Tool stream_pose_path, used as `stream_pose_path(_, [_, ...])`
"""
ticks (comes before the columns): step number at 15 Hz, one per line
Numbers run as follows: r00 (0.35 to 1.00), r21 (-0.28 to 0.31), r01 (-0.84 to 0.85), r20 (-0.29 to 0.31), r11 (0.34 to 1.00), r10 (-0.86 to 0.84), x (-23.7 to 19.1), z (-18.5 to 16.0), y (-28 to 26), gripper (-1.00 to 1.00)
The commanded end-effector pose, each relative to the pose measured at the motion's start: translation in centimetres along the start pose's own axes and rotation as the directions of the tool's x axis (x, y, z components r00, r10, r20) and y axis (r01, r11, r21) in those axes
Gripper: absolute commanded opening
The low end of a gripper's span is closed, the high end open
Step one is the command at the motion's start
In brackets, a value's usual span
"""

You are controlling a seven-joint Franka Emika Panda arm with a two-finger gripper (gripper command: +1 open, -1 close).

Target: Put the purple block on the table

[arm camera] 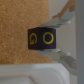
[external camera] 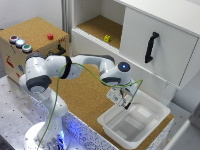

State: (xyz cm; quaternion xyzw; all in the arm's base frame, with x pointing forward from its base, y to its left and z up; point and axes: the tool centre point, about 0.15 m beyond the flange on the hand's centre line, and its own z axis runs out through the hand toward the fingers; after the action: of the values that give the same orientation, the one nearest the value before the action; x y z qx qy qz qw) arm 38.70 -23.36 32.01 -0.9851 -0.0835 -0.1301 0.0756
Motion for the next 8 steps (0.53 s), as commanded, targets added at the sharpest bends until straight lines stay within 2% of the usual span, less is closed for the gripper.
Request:
stream_pose_path(1, [0.980,0.049,0.125,0.151,0.991,-0.131,2.6,4.5,-1.5,-1.00])
stream_pose_path(3, [0.973,0.050,0.157,0.160,0.986,-0.163,3.0,5.9,-2.2,-1.00])
stream_pose_path(7, [0.980,0.063,0.132,0.139,0.989,-0.140,3.6,8.2,-3.6,-1.00])
stream_pose_path(8, [0.978,0.055,0.140,0.151,0.989,-0.147,3.8,8.9,-4.2,-1.00])
